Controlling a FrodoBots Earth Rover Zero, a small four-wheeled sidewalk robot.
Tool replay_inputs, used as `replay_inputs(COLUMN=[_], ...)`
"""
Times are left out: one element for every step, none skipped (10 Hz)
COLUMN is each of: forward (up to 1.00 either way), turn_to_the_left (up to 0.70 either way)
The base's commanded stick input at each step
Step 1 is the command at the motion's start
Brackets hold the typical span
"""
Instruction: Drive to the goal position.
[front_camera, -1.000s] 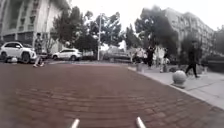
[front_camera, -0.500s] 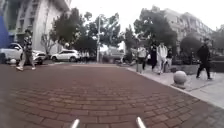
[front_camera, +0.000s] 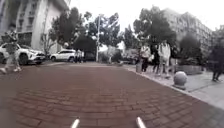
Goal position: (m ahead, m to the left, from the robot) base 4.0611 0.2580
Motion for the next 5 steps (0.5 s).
replay_inputs(forward=[0.58,0.58,0.58,0.58,0.58], turn_to_the_left=[-0.15,-0.15,-0.15,-0.15,-0.14])
